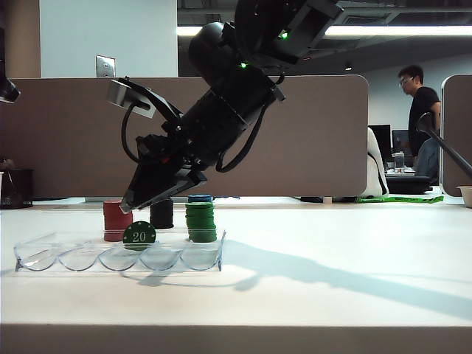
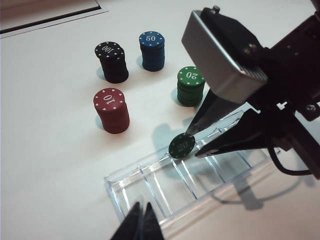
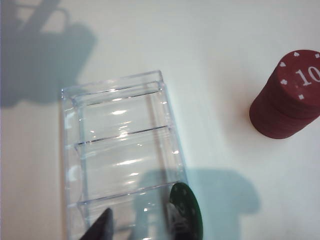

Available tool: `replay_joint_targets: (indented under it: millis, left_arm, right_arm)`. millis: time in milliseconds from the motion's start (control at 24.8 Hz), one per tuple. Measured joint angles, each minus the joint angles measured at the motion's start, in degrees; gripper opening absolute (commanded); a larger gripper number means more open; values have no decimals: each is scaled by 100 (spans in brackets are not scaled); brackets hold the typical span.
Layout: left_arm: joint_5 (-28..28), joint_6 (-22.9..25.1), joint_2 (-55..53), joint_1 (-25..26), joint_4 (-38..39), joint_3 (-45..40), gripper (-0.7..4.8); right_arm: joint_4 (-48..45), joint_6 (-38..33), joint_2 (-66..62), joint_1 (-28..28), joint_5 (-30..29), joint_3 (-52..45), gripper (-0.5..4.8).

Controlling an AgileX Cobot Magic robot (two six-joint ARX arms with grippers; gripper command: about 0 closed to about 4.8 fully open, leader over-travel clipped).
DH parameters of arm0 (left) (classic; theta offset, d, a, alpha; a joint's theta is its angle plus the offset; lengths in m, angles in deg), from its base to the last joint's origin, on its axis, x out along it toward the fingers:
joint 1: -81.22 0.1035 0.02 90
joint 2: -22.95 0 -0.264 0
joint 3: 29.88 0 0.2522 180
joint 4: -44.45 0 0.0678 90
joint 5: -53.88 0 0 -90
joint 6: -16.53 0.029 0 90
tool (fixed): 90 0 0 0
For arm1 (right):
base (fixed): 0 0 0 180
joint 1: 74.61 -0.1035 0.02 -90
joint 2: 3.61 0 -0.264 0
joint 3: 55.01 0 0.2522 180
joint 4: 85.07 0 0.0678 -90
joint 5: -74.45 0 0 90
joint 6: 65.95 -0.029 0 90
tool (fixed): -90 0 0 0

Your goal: Pick up the chip in the box and place it on the pile of chips with the same color.

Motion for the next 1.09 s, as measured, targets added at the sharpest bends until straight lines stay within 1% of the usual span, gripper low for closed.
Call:
replay_joint_targets:
  millis: [404, 969, 1010, 1091]
  left_arm:
    - [0, 0, 0, 2, 11, 0, -6]
    - [0, 0, -2, 2, 13, 0, -6]
    - [0, 0, -2, 2, 13, 0, -6]
    - [0, 0, -2, 2, 13, 0, -6]
  right_arm:
    - [-197, 0, -61, 50, 149, 0, 148]
    - [-393, 0, -284, 111, 149, 0, 147]
    - [-393, 0, -284, 111, 146, 0, 143]
    - [-391, 0, -284, 111, 149, 0, 113]
